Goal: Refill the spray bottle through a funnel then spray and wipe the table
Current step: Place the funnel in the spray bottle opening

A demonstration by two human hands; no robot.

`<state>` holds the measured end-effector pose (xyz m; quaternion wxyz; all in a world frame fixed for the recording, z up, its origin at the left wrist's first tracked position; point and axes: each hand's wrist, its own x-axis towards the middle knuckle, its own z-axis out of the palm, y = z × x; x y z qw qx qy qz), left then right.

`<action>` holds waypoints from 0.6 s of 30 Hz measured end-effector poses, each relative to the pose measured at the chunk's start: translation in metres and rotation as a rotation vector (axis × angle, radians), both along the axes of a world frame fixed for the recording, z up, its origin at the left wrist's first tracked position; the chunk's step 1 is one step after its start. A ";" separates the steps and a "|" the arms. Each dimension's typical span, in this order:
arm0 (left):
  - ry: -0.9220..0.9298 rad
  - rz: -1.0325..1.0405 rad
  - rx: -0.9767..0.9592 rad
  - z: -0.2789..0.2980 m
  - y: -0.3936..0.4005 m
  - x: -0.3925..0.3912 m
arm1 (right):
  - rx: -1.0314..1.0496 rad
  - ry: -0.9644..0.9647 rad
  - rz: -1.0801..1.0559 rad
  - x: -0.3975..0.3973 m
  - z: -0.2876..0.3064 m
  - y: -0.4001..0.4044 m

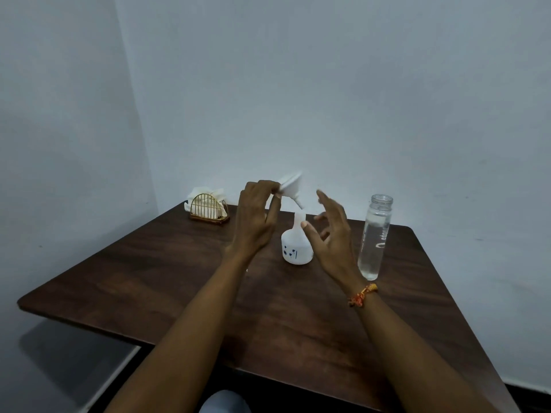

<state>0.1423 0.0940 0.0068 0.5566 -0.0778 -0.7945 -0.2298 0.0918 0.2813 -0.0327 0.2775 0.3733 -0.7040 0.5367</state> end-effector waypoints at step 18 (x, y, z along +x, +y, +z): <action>-0.006 -0.244 0.123 0.012 0.024 -0.042 | -0.242 -0.253 0.094 -0.043 0.039 -0.026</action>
